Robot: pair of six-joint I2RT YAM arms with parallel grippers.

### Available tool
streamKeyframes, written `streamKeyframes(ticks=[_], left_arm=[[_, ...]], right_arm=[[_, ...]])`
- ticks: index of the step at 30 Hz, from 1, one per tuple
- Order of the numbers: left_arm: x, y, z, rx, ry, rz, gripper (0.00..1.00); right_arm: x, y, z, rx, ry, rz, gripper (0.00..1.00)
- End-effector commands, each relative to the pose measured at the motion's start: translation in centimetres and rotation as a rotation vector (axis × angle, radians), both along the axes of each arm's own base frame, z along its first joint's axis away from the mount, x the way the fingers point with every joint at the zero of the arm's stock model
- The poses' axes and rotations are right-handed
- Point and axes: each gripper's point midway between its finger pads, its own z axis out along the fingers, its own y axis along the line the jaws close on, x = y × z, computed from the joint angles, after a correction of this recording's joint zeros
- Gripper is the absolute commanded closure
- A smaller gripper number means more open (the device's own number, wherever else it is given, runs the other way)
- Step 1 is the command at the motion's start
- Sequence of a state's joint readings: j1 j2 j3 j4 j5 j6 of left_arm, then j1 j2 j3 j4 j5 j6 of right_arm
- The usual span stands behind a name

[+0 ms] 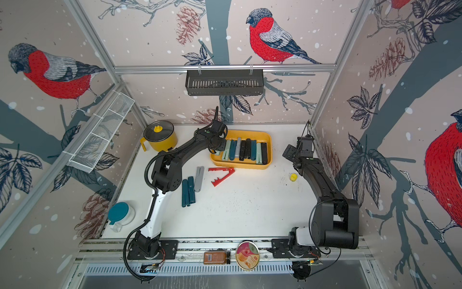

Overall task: Put the pruning pliers into the storage box
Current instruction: Place the pruning pliers in the storage box.

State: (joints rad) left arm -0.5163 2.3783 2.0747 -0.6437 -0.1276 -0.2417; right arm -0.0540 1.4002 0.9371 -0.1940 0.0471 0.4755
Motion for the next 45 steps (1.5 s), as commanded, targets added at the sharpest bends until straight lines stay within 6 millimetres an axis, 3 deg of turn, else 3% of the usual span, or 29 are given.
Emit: streamKeyframes(ticks=[1, 9, 19, 27, 33, 38, 42, 45], left_arm=[[0.1, 0.2, -0.7, -0.005, 0.025, 0.023, 0.83], [-0.2, 0.1, -1.8, -0.005, 0.054, 0.034, 0.78], [-0.9, 0.1, -2.0, -0.027, 0.088, 0.04, 0.62], [-1.2, -0.1, -1.3, -0.05, 0.089, 0.043, 0.6], [-0.8, -0.6, 1.8, -0.101, 0.035, 0.049, 0.56], [-0.9, -0.8, 6.6, -0.166, -0.07, 0.043, 0.47], [-2.2, 0.1, 9.1, -0.171, -0.126, 0.045, 0.4], [-4.0, 2.1, 9.7, -0.156, -0.155, 0.081, 0.33]], right_arm=[[-0.2, -0.3, 0.0, -0.012, 0.006, -0.014, 0.17], [-0.2, -0.4, 0.0, -0.014, 0.007, -0.017, 0.17], [-0.1, -0.4, -0.2, -0.013, 0.009, -0.018, 0.17], [-0.1, -0.4, -0.1, -0.012, 0.006, -0.019, 0.17], [-0.2, -0.5, -0.2, -0.014, 0.006, -0.021, 0.17], [-0.3, -0.6, -0.3, -0.016, 0.009, -0.025, 0.17], [-0.4, -0.6, -0.2, -0.017, 0.008, -0.024, 0.17], [-0.5, -0.7, -0.3, -0.02, 0.007, -0.026, 0.17]])
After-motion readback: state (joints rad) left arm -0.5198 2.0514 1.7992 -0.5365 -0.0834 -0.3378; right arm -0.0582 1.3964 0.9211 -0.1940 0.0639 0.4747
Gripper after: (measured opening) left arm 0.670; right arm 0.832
